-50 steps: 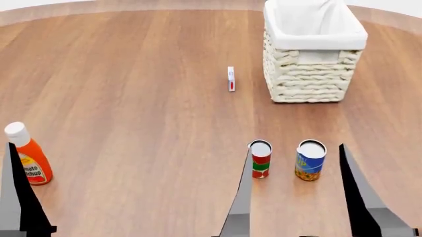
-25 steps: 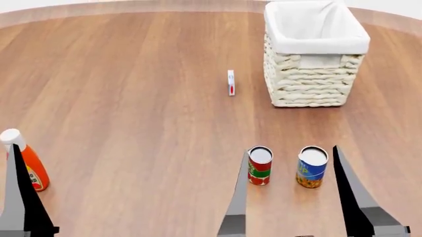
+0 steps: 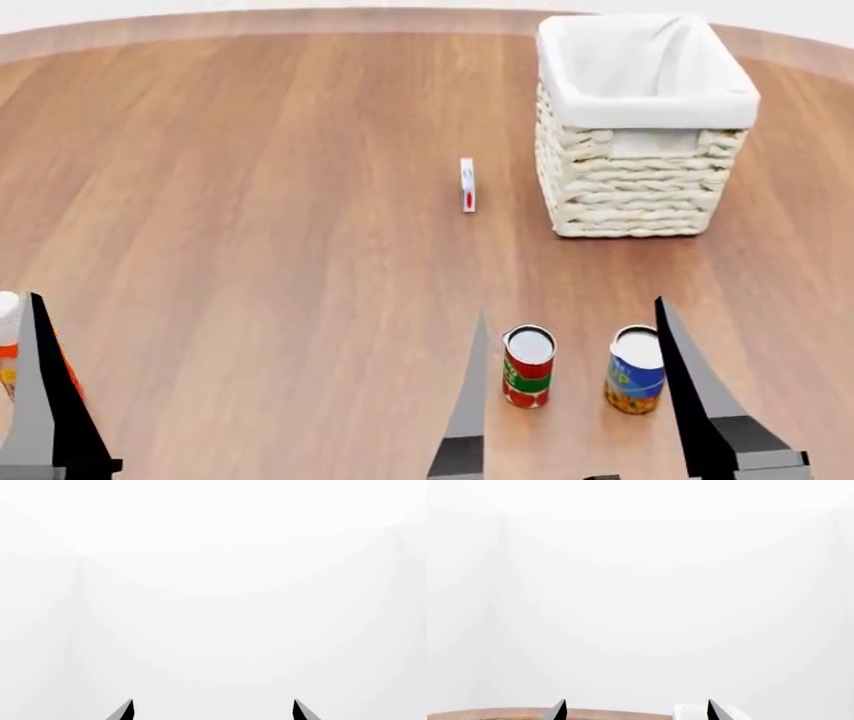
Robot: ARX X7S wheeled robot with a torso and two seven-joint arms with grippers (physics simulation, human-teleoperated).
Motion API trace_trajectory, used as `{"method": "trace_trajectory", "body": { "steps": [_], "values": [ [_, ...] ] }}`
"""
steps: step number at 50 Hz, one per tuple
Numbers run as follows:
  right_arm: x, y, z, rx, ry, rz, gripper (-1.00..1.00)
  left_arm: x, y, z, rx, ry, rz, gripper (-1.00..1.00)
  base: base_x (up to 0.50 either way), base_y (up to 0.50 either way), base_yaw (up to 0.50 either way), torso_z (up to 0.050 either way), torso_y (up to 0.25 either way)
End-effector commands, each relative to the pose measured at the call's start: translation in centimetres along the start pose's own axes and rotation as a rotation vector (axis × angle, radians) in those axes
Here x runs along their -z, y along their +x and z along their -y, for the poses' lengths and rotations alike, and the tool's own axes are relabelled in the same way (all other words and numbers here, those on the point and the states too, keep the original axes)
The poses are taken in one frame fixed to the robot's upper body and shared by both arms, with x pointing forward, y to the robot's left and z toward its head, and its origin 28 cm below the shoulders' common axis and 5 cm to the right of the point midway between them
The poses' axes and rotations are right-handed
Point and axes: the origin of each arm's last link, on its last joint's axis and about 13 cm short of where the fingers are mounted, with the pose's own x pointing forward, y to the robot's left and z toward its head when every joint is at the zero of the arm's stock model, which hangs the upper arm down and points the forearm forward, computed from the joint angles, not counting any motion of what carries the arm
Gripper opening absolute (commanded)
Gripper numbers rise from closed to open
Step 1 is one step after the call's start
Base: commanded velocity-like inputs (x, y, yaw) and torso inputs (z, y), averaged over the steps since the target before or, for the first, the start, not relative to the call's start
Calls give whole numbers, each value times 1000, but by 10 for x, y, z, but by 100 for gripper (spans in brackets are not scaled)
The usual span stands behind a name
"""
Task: Pick up the alphabet soup and the cream cheese box, and put them in the basket.
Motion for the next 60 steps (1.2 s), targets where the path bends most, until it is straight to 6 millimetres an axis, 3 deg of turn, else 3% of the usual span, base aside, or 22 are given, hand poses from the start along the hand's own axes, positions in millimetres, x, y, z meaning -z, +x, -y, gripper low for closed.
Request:
{"method": "trace_trajectory", "body": {
  "steps": [1,60],
  "values": [
    [0,1,-1,-6,-1,-6,100,0,0,0,0,1,-3,100,172,0,0,0,0],
    [1,-1,0,-12,7,-15,100,3,-1,2,16,2,-10,100,173,0,0,0,0]
  ]
}}
